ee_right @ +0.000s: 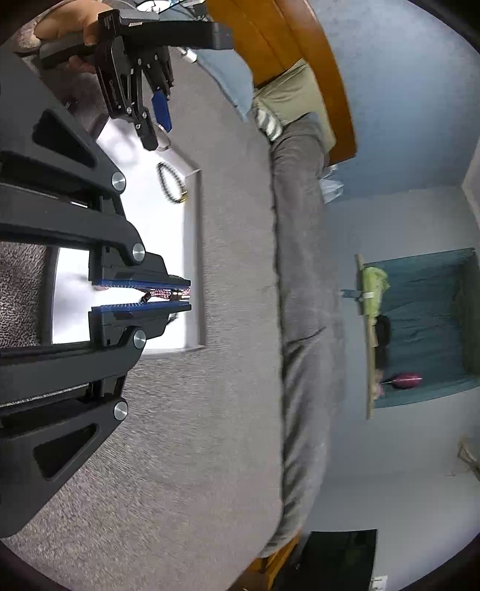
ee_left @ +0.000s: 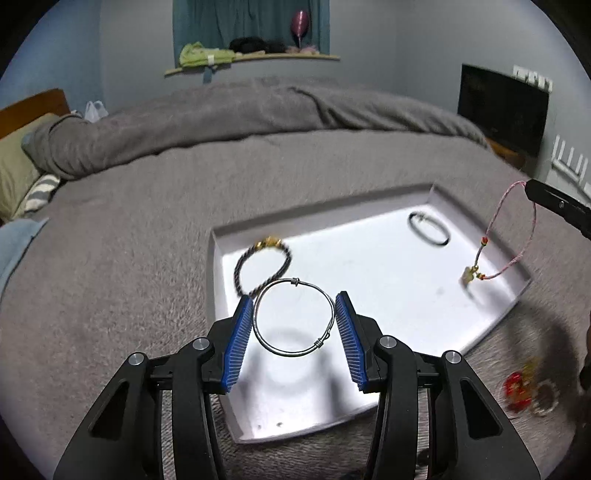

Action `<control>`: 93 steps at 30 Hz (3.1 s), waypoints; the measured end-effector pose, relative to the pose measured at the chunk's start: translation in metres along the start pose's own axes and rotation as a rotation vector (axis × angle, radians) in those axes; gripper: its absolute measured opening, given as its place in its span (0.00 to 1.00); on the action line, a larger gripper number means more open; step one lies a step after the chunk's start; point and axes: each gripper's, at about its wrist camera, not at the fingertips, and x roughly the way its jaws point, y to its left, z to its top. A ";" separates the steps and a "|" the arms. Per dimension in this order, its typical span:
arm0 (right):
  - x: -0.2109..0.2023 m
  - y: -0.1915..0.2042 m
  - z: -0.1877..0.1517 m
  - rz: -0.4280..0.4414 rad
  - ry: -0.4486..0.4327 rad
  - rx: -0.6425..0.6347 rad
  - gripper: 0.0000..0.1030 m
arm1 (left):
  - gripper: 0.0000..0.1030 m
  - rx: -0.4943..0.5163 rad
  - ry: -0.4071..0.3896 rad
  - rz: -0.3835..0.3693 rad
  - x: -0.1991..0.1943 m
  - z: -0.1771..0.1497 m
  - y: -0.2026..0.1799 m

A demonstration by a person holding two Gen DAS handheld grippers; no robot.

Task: Organize jewelry
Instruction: 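Carry the silver bangle and pink cord bracelet over the tray with both tools, then open both tools to release the bangle and pink bracelet into the tray, then move both open tools back over the remaining jewelry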

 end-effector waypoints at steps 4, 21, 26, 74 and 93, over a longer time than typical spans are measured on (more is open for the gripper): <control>0.019 -0.006 -0.009 -0.033 0.094 0.014 0.06 | 0.46 0.002 0.025 -0.004 0.007 -0.004 0.003; 0.050 0.012 -0.036 -0.151 0.236 -0.154 0.06 | 0.46 -0.011 0.091 -0.017 0.021 -0.012 0.009; 0.054 0.011 -0.038 -0.147 0.257 -0.156 0.06 | 0.46 -0.002 0.092 -0.002 0.023 -0.012 0.009; -0.043 -0.015 -0.030 -0.161 0.017 0.080 0.95 | 0.94 -0.118 -0.160 0.047 -0.059 -0.025 0.015; -0.098 -0.024 -0.099 -0.180 0.055 0.086 0.95 | 0.94 -0.111 -0.073 0.044 -0.083 -0.095 0.013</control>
